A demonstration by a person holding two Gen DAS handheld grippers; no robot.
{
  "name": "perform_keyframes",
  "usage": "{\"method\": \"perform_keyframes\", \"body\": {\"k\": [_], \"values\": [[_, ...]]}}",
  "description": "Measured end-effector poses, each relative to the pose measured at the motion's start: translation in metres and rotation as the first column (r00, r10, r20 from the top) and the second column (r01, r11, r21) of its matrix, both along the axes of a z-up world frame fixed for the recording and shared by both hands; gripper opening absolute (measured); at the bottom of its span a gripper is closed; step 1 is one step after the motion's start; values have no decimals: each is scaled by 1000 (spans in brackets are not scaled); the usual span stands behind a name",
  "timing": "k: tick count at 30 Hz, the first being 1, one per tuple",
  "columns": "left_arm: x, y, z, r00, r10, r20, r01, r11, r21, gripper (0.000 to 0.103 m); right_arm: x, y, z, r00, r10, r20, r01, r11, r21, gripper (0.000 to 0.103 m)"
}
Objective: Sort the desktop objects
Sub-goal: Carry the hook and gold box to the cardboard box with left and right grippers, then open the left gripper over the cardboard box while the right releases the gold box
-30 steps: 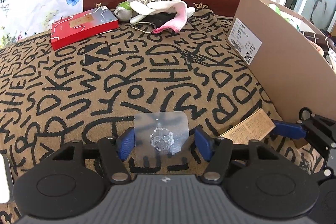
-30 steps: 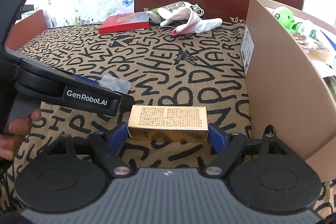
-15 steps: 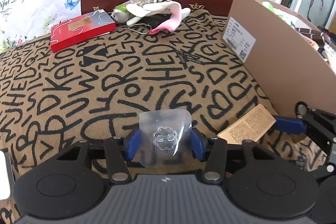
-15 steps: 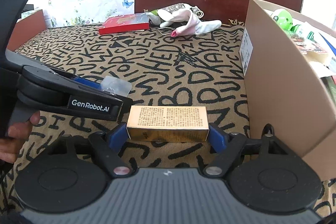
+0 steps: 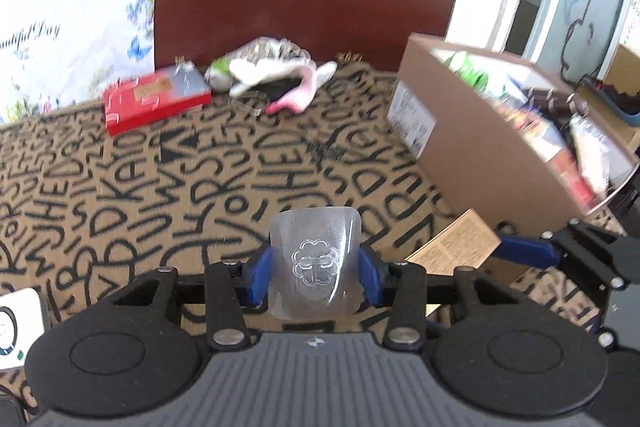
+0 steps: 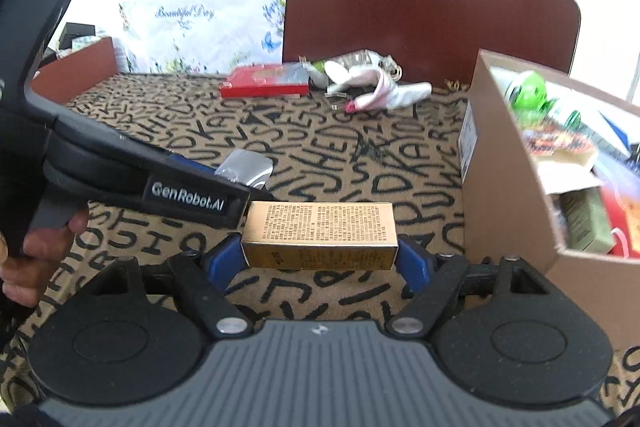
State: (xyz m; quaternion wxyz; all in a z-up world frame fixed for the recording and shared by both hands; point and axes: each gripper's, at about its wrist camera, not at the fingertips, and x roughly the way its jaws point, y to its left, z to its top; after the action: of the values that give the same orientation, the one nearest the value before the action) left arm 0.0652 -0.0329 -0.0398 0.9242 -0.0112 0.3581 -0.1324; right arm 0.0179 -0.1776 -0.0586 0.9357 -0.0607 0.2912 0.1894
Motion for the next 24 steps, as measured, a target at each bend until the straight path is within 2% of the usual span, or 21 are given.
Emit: {"method": "perform_keyframes", "body": {"k": [11,18,24], "values": [[-16,-42,59,988,-93,124,96,995,-22,48,-24,-36,43,990,-52,131,50,999,20,79],[-8,-93,87,966,-192,172,203,978,-48,48,-29,-84,61,968,-151,199,150,989,20,79],[7,-142,94,948,-266,176,281,957,-70,48,-24,-129,65,941,-253,224,254,967,25,79]]}}
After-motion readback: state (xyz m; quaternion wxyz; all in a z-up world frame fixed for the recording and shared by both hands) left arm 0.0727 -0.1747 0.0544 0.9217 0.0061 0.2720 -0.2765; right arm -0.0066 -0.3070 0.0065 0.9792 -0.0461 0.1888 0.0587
